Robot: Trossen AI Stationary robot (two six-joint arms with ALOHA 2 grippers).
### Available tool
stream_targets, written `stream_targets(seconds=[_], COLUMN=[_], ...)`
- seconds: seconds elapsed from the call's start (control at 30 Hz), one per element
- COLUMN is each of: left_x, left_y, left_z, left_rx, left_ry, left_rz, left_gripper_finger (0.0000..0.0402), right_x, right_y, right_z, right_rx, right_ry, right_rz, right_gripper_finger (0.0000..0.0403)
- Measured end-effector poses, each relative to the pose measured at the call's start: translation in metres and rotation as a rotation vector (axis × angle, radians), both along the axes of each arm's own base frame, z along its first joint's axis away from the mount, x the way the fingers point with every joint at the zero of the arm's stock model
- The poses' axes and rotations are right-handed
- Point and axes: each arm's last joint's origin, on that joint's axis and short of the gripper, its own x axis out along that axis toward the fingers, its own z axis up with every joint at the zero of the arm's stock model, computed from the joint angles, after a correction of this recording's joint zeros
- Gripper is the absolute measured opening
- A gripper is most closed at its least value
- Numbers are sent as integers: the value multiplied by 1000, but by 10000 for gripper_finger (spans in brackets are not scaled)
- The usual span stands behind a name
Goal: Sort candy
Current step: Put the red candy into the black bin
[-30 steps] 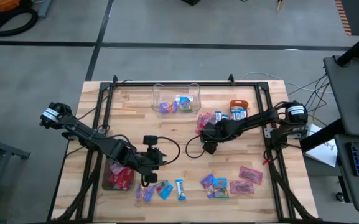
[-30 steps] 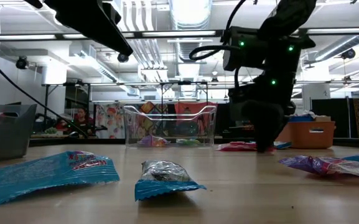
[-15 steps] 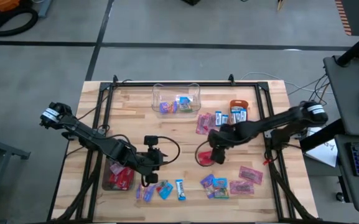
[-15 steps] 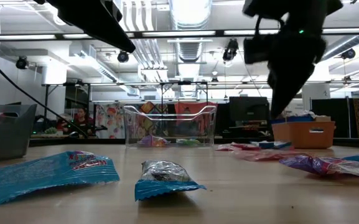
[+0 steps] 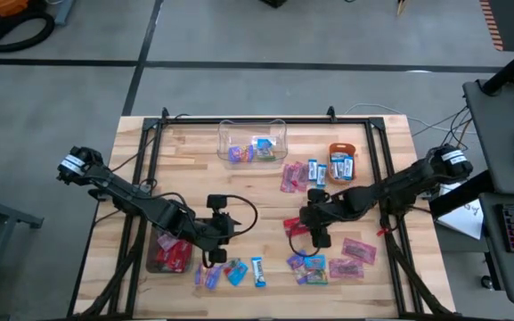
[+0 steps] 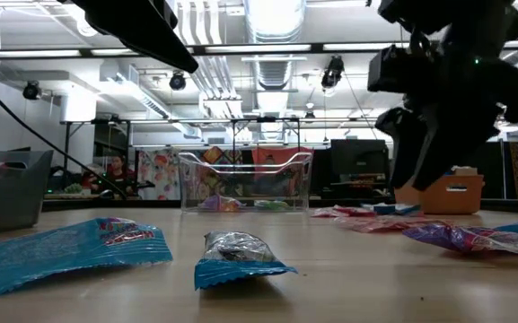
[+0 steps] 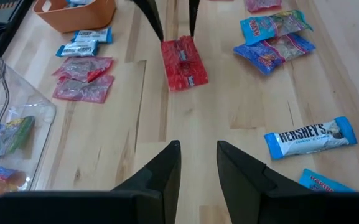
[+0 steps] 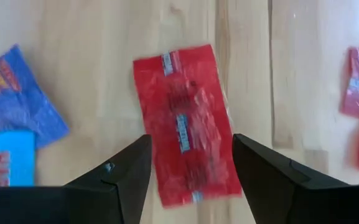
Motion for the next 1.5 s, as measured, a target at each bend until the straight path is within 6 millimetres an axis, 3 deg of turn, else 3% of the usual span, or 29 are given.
stream_targets(seconds=[0.5, 0.6, 0.83, 1.07, 1.27, 1.37, 1.5], left_x=[2, 2, 5, 9, 8, 6, 1], left_y=[-1, -1, -2, -4, -3, 0, 5], left_z=[2, 3, 6, 10, -5, -16, -25], left_rx=[-13, -16, -1, 40, 34, 1, -51], left_ry=[-25, -38, -72, -147, -260, -330, -443], left_rz=[-1, -3, -16, -57, -83, -105, -94], left_gripper_finger=[87, 87, 87, 87, 87, 87, 87], right_x=[-4, -4, 0, 1, -4, -4, -13], right_y=[-2, -2, -1, -1, -1, -1, -4], right_z=[-61, -72, -83, -66, -38, -14, 0], right_rx=[-1, -11, -14, 11, 37, 59, 86], right_ry=[29, 71, 64, -10, -104, -248, -422], right_rz=[-30, -32, -38, -34, -14, 9, 26], right_gripper_finger=[205, 170, 39, 23, 19, 18, 17])
